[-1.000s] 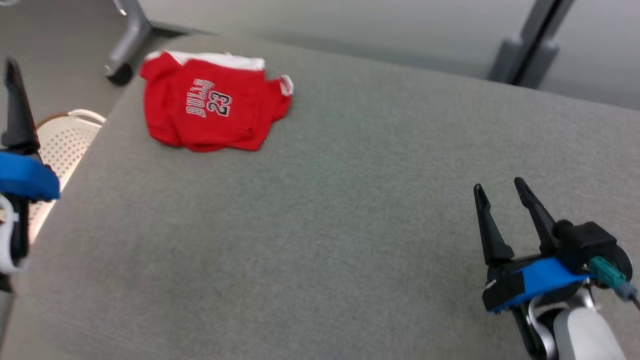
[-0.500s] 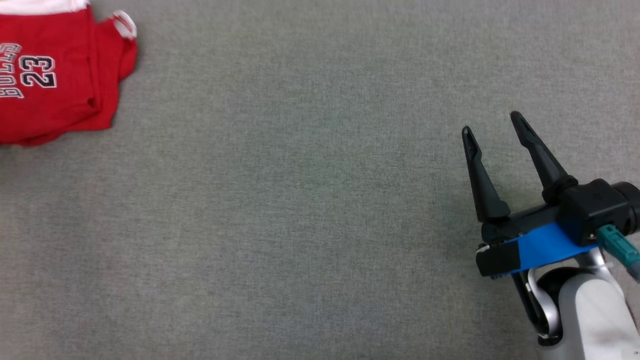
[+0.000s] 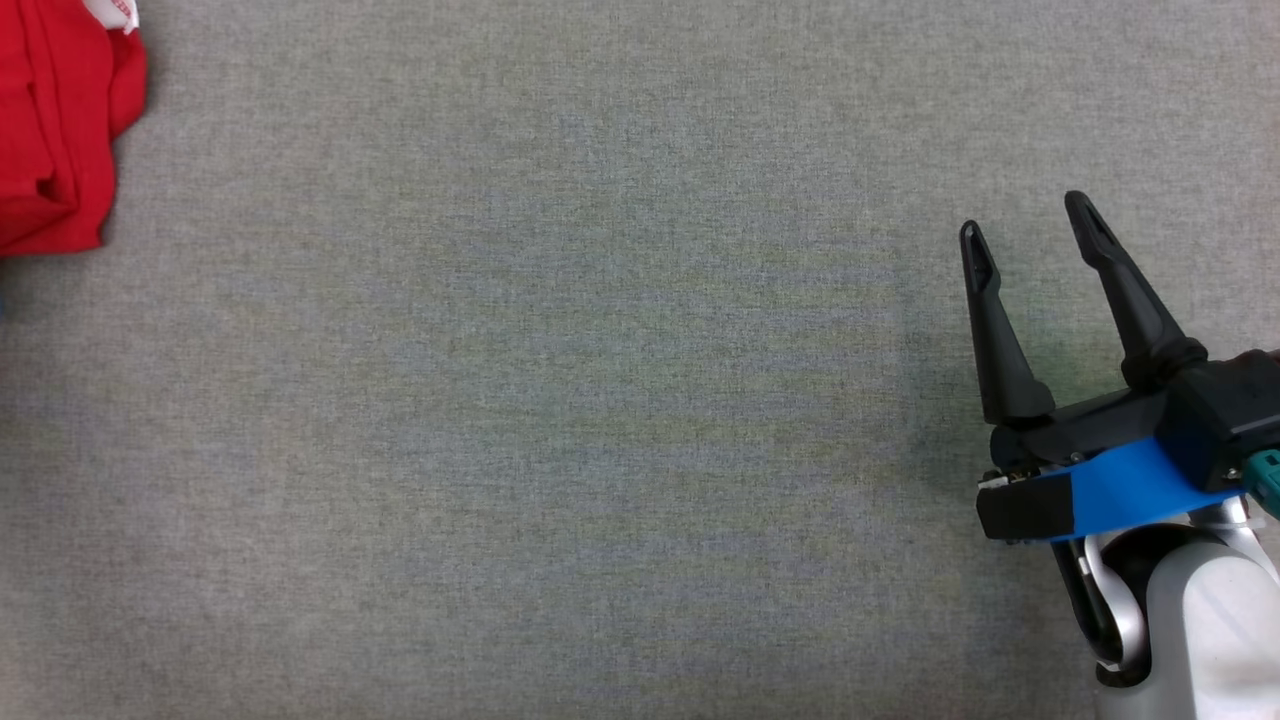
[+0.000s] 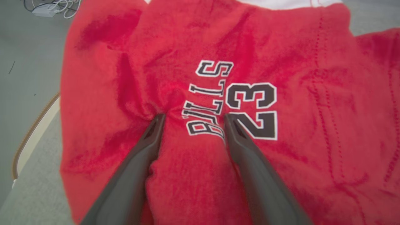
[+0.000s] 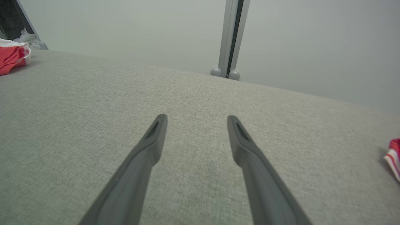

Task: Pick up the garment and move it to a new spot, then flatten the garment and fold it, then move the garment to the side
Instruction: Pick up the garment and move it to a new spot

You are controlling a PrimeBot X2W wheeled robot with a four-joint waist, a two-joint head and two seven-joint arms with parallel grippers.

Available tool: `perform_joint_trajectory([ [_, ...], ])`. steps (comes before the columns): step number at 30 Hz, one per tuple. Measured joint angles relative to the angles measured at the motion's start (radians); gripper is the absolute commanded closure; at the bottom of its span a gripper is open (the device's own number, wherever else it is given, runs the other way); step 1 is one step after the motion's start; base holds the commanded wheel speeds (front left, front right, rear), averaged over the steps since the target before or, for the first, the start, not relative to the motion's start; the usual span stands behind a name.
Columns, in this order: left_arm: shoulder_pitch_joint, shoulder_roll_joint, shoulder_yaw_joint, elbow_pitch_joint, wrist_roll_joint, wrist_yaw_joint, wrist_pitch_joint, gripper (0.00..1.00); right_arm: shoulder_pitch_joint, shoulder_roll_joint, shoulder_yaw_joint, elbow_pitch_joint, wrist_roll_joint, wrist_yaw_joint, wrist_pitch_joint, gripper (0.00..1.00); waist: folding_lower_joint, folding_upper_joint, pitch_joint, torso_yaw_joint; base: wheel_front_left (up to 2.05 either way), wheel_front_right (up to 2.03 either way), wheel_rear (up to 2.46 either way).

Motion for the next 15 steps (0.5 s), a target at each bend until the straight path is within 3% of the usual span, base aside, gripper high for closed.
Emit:
perform_joint_trajectory([
  [2,-0.014,-0.003,0.001,0.025,-0.014,-0.007,0.023,0.54,0.0,0.0,-0.002,-0.001,0.0,0.0,-0.002,0.0,0.0,-0.0001,0.002,-0.003,0.0,0.0,0.0],
  [4,-0.023,-0.002,-0.003,0.04,-0.015,-0.017,0.039,1.0,0.0,0.0,-0.002,0.001,0.001,0.0,-0.005,0.0,-0.0001,-0.0001,0.002,-0.004,0.0,0.0,0.0],
  [15,-0.038,0.014,-0.036,0.046,-0.004,-0.06,0.032,1.0,-0.003,0.0,-0.005,0.081,0.044,0.0,-0.067,0.0,-0.0002,-0.0002,-0.112,0.005,0.0,0.0,0.0],
])
